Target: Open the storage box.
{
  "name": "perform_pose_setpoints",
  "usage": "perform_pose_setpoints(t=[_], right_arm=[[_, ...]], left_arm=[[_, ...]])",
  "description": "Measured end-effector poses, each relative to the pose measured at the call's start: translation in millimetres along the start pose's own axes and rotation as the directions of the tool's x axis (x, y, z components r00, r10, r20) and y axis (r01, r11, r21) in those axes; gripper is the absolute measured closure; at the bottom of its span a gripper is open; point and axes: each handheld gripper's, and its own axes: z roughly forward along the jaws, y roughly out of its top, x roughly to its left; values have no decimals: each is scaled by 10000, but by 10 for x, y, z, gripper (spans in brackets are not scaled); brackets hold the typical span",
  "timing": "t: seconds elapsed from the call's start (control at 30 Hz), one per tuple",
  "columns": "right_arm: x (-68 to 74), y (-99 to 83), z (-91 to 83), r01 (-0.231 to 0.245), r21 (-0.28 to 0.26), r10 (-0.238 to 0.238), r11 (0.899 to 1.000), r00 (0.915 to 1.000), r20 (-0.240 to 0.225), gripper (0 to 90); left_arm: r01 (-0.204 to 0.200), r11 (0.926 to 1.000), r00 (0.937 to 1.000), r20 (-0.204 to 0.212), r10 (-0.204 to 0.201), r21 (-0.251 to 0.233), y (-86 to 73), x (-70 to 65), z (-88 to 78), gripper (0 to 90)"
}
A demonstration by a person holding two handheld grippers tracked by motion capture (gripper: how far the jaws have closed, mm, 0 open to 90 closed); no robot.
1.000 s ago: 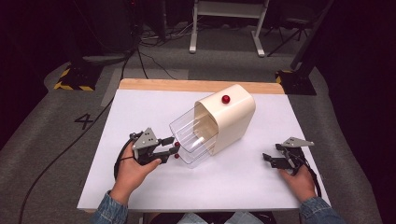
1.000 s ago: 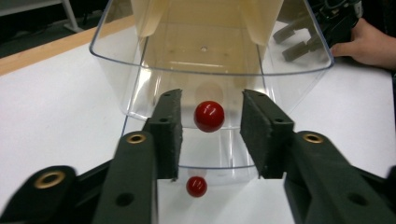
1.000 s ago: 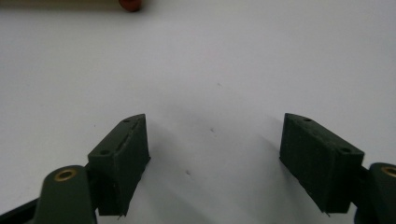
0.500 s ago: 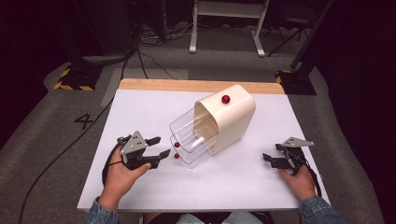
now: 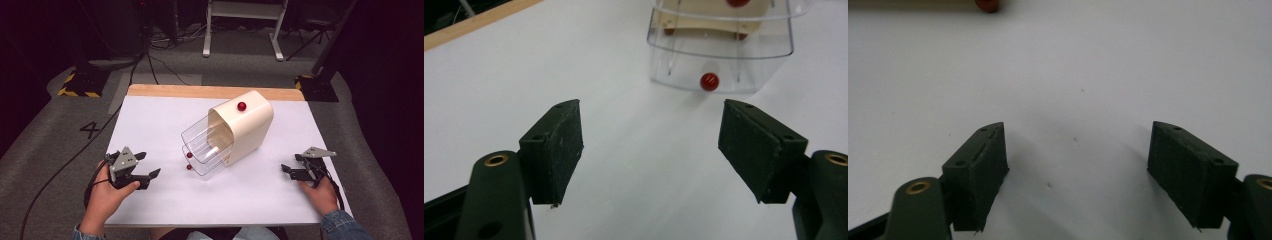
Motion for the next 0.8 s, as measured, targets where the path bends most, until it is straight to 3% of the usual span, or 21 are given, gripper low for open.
perform_pose_setpoints(t=[0.17, 0.37, 0.43, 0.7, 0.8], right_arm=[[0, 0, 0, -2, 1, 2, 10000, 10000, -3, 241], [-1, 0, 0, -3, -2, 3, 10000, 10000, -6, 241], [-1, 0, 0, -1, 0, 1, 10000, 10000, -3, 241], [0, 0, 0, -2, -1, 2, 10000, 10000, -3, 241], [-1, 0, 0, 0, 0, 0, 10000, 10000, -3, 241]], left_arm=[[282, 9978, 9996, -90, -277, 600, -121, 90, 0, 258], [524, 9907, 9985, 81, -538, 1255, -298, 220, 65, 258], [782, 9867, 9967, 94, -804, 1426, -358, 249, 88, 259], [991, 9707, 9951, -200, -970, 2189, -523, 332, 148, 253], [964, 9686, 9953, -241, -934, 2291, -558, 344, 178, 243]])
